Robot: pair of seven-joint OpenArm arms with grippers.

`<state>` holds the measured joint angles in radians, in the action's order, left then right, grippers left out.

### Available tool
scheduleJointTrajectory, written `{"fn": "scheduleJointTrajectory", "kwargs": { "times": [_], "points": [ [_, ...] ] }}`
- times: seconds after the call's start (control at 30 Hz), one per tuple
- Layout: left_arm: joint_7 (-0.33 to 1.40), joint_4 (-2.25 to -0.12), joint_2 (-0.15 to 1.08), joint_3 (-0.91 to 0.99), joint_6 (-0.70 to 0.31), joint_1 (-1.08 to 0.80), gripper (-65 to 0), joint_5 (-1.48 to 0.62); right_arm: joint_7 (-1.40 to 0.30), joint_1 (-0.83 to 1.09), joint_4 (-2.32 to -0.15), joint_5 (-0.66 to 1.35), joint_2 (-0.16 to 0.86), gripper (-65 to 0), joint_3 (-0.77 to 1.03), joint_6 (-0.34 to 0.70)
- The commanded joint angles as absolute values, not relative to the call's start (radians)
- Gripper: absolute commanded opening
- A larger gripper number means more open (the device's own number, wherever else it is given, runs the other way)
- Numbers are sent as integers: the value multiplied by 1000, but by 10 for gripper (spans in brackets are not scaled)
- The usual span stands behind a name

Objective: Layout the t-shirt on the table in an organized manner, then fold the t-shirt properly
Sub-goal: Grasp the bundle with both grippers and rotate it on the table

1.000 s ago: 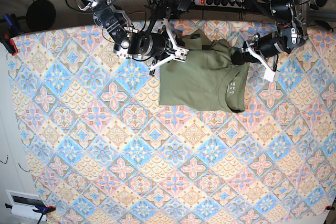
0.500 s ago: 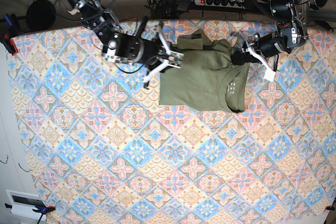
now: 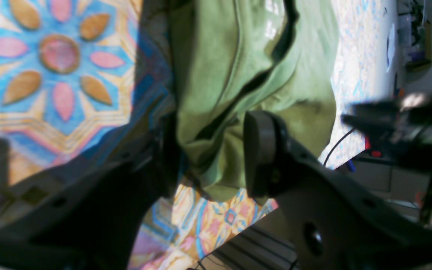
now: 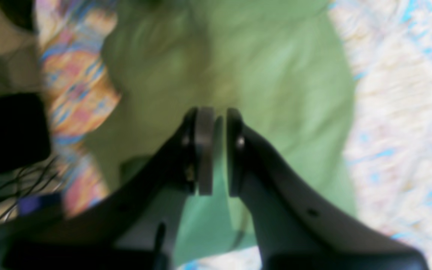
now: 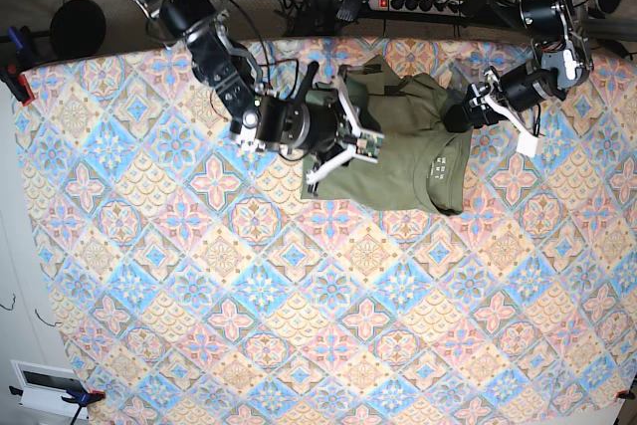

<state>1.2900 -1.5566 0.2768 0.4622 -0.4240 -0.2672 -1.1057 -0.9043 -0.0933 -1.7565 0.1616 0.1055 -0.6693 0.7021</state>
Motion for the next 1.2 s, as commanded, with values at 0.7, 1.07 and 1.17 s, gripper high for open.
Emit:
{"fn": "scheduleJointTrajectory", "kwargs": {
  "times": [0.7,1.07,1.17],
  "points": [
    [1273,-1388,283,469,-427,-82,-382,-1129,-874,-102,-1547,168,84,-594,-785,698],
    [1277,-1432,326,567,-427,-163,-383,-1135,-872,-99,-1761,170,85,-595,-616,698],
    [1274,-1460,332,570,-427,-211,-383,-1135,-866,-102,-1779,170,85,-595,-581,698]
  ]
}}
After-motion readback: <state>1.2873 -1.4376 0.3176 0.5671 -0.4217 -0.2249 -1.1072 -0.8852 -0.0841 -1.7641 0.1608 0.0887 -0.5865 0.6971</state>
